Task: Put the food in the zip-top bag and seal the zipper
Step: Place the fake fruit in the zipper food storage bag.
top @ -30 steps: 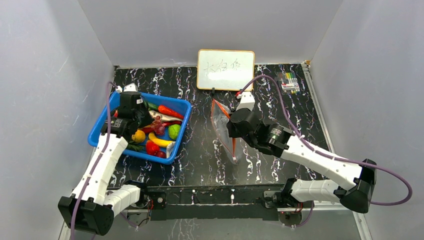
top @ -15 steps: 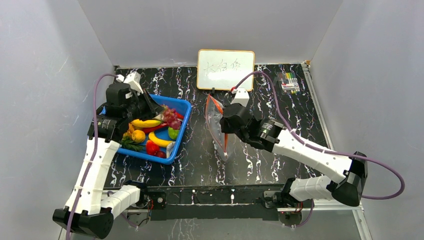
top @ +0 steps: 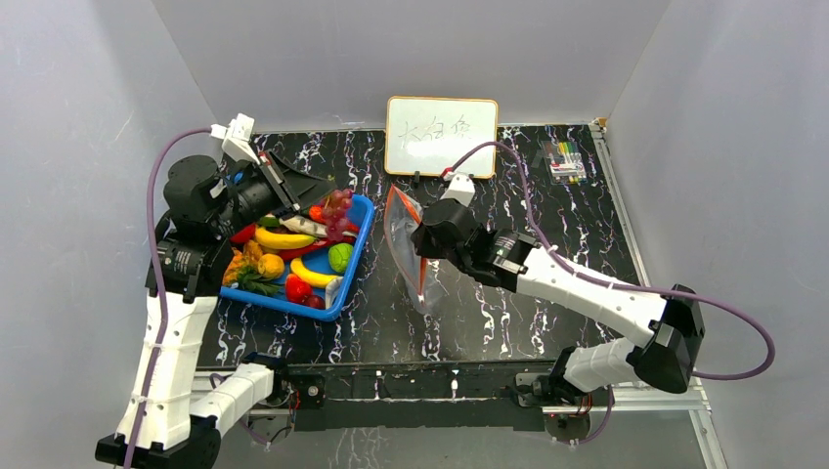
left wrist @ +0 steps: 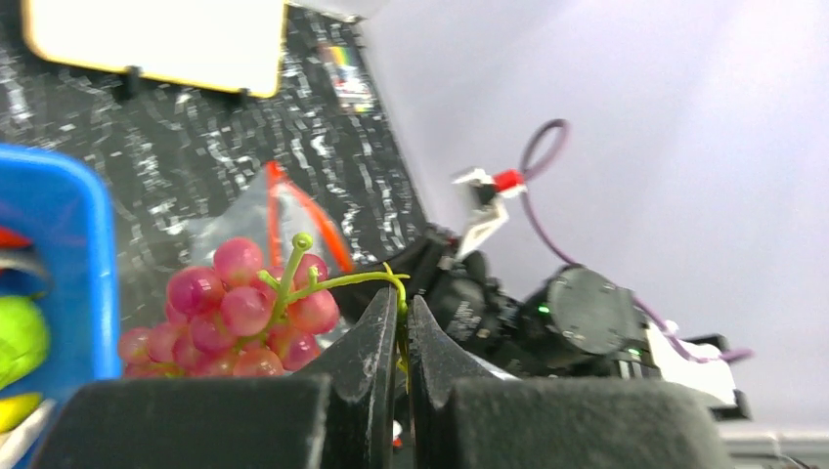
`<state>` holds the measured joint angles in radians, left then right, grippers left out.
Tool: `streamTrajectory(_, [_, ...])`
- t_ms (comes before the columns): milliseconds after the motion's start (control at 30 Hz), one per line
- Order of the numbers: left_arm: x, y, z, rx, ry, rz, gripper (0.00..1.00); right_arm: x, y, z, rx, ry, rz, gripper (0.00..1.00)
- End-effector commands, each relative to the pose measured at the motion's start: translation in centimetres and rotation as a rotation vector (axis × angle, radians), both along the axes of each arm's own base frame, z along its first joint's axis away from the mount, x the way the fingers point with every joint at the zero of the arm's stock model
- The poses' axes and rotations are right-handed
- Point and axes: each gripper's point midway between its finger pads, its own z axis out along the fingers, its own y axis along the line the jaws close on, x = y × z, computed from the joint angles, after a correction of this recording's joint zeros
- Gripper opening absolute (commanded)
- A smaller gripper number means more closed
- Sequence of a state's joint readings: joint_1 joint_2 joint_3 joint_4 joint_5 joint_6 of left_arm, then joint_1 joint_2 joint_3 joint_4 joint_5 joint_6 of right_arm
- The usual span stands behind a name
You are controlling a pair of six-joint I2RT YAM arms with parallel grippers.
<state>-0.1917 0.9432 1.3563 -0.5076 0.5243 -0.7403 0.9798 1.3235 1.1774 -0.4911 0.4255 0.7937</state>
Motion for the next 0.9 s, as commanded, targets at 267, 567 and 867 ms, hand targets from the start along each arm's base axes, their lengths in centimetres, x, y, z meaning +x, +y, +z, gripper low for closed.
streamTrajectory(267, [-2.8, -3.3, 6.2, -0.329, -0.079, -0.241, 0.00, 0.0, 6.4, 3.9, 0.308, 0.049, 0.093, 0.00])
streamTrajectory(567, [-3.2, -3.4, 7.7, -0.380, -0.128, -0.269, 0.00, -0.5, 7.9, 3.4, 0.350, 0.081, 0.142, 0.00])
streamTrajectory(867, [-2.3, -3.6, 5.5, -0.478, -0.075, -0.273, 0.00, -0.8, 8.4, 3.7, 0.382, 0.082, 0.171, 0.00])
